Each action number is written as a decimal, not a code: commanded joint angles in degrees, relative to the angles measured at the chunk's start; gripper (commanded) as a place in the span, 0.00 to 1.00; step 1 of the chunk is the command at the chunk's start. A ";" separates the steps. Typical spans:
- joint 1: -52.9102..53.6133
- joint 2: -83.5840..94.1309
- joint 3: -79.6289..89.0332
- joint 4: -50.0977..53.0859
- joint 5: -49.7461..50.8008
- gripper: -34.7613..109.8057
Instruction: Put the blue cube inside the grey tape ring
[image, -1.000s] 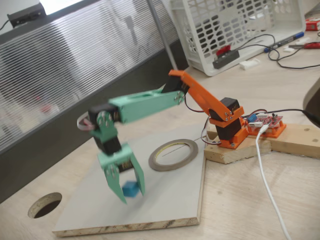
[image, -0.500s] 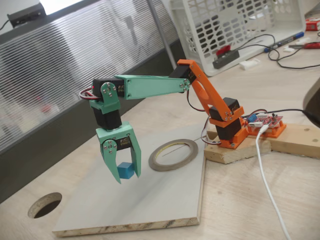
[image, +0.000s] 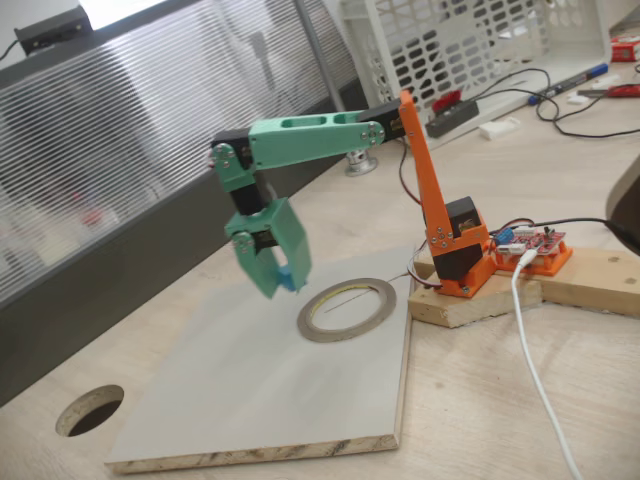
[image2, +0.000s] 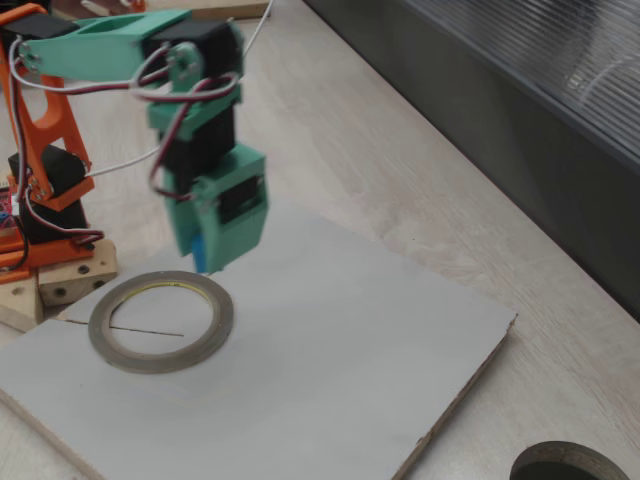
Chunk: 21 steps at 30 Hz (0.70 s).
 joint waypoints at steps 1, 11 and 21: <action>6.15 5.80 9.49 0.26 0.44 0.34; 5.98 16.96 32.17 -12.30 0.44 0.34; 5.89 21.45 42.45 -26.54 0.53 0.34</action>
